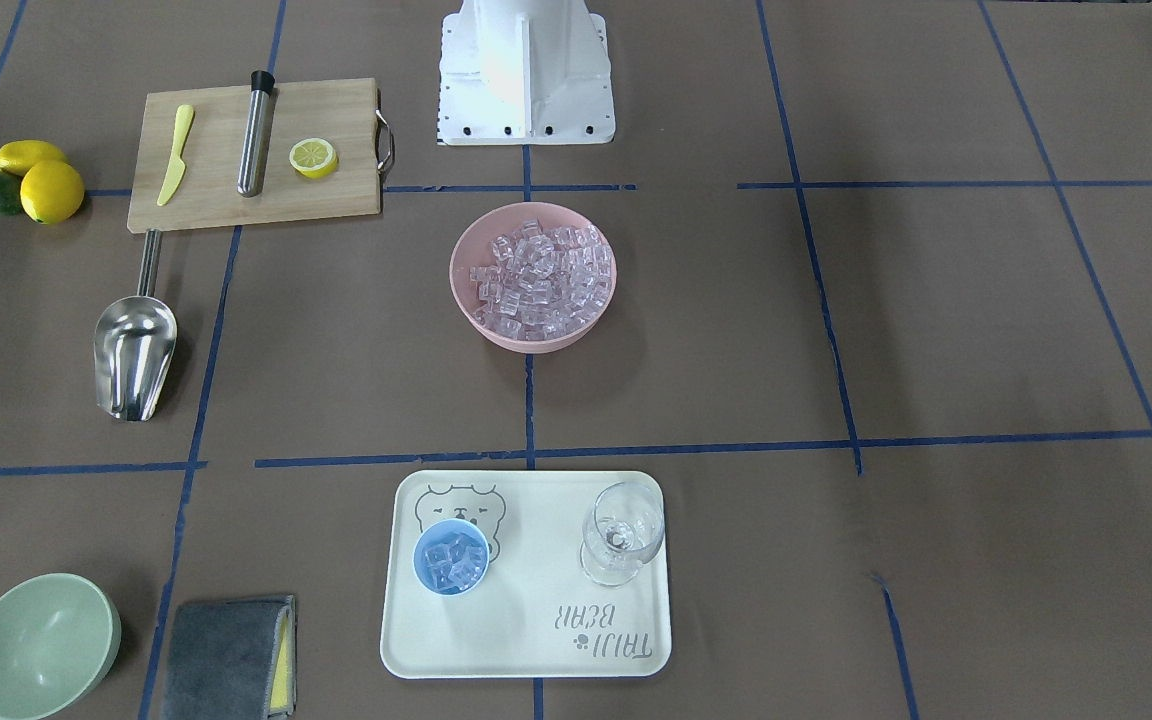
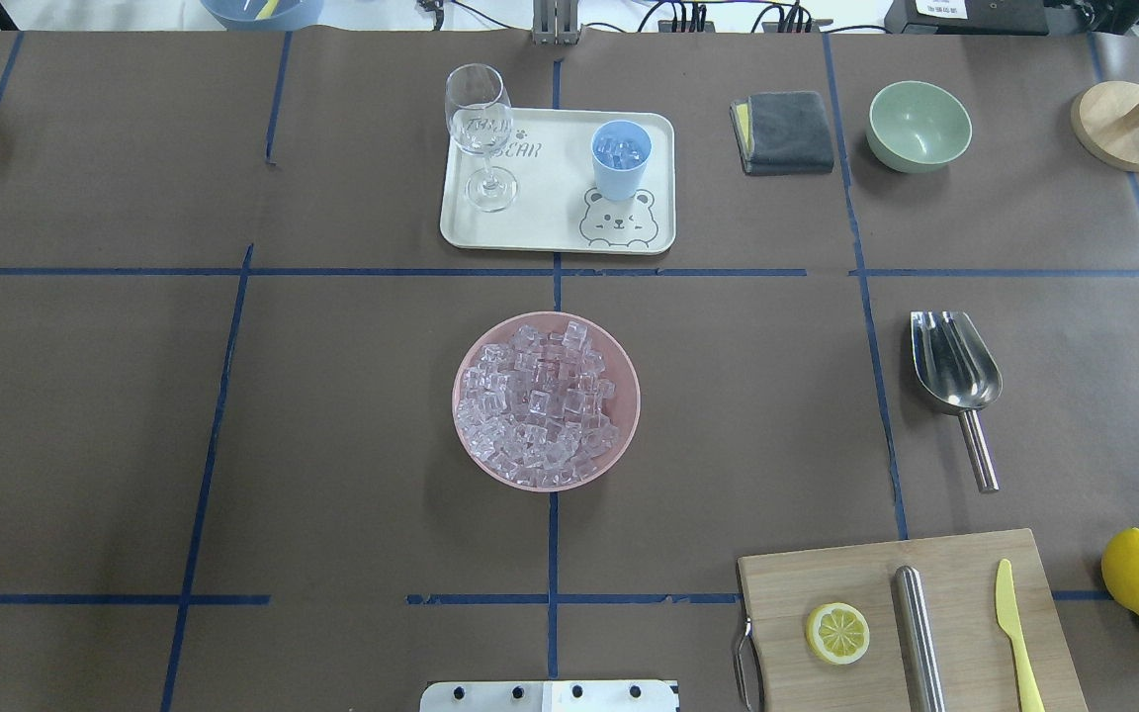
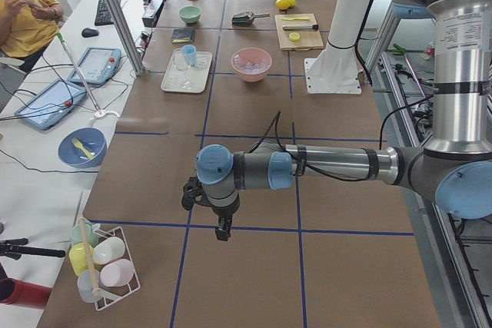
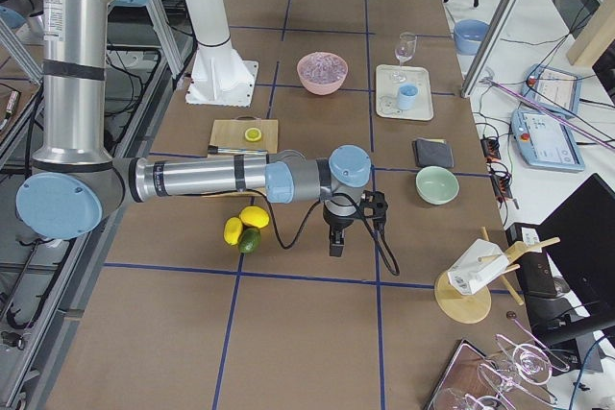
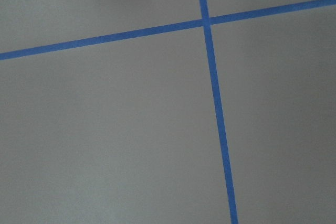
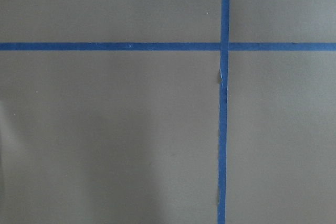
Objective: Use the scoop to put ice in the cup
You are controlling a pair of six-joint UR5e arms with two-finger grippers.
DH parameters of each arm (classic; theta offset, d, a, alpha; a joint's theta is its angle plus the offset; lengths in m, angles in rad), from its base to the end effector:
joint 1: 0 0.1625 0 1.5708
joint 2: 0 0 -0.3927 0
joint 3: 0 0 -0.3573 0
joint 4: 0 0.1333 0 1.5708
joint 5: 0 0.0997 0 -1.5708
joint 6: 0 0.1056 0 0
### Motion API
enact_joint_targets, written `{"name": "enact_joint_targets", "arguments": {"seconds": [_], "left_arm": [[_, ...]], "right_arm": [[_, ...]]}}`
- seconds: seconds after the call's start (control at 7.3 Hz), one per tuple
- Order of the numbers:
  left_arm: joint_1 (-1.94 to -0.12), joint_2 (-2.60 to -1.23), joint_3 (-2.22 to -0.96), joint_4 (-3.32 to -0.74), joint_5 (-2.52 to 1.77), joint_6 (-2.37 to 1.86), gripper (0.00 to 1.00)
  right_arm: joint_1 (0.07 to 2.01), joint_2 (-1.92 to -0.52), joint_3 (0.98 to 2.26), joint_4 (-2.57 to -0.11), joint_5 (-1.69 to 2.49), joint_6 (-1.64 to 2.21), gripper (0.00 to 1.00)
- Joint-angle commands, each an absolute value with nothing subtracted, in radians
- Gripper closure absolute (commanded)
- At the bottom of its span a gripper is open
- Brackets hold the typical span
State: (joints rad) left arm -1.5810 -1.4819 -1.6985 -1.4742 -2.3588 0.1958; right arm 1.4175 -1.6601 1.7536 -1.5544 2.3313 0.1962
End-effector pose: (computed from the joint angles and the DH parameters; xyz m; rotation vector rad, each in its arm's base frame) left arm -0.0627 -0.4168 0.6199 0.0265 0.7900 0.1531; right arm -0.0056 -0.4324 0.5854 -0.0291 -0.7663 -0.0010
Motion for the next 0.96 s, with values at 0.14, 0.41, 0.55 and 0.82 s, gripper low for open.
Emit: {"name": "enact_joint_targets", "arguments": {"seconds": [0.14, 0.41, 0.55, 0.82], "left_arm": [[-1.582, -1.489, -1.689, -1.561, -2.372, 0.192, 0.00], [-1.582, -1.489, -1.692, -1.562, -2.372, 0.190, 0.00], [-1.582, -1.489, -1.693, -1.563, -2.373, 0.190, 0.00], [-1.582, -1.494, -1.694, -1.568, -2.373, 0.190, 0.00]], "right_arm": [[1.417, -1.667, 1.753, -1.552, 2.325, 0.206, 0.00], [1.417, -1.664, 1.750, -1.552, 2.324, 0.206, 0.00], [1.417, -1.663, 1.752, -1.552, 2.325, 0.206, 0.00], [1.417, -1.663, 1.750, -1.552, 2.326, 0.206, 0.00]]}}
